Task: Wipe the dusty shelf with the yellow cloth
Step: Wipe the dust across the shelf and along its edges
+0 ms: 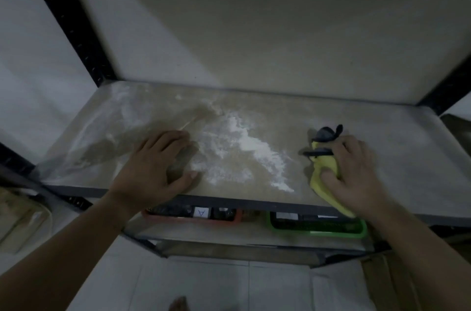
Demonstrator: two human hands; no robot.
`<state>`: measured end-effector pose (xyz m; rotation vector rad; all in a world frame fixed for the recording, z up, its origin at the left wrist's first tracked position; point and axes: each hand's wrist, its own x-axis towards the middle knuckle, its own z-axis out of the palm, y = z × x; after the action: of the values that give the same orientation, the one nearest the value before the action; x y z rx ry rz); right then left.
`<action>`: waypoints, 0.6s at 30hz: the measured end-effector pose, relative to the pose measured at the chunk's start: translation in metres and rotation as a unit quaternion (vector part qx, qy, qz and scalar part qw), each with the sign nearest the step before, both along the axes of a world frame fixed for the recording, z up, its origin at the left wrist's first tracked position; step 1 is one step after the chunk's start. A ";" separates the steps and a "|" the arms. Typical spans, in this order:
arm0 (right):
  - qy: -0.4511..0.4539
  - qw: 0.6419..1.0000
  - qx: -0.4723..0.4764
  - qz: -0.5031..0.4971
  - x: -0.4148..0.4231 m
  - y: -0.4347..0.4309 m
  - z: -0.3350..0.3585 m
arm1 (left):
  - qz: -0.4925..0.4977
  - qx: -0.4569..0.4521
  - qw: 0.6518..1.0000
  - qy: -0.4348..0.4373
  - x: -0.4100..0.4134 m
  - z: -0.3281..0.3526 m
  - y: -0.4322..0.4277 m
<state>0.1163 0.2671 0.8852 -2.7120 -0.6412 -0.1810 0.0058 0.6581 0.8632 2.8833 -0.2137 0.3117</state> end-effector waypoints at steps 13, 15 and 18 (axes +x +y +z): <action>0.046 0.997 0.067 0.006 -0.004 0.193 -0.015 | 0.005 -0.008 1.000 0.007 0.003 0.002 0.000; 0.053 0.993 0.097 0.031 0.011 0.204 -0.011 | 0.003 -0.005 1.000 0.007 0.003 0.002 0.000; 0.092 0.972 0.217 0.009 0.026 0.182 0.001 | 0.002 0.002 1.000 0.009 0.003 0.001 0.000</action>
<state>0.1426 0.4488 0.8863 -2.2682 -0.5021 -0.0537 0.0085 0.6584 0.8643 2.8902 -0.2066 0.2874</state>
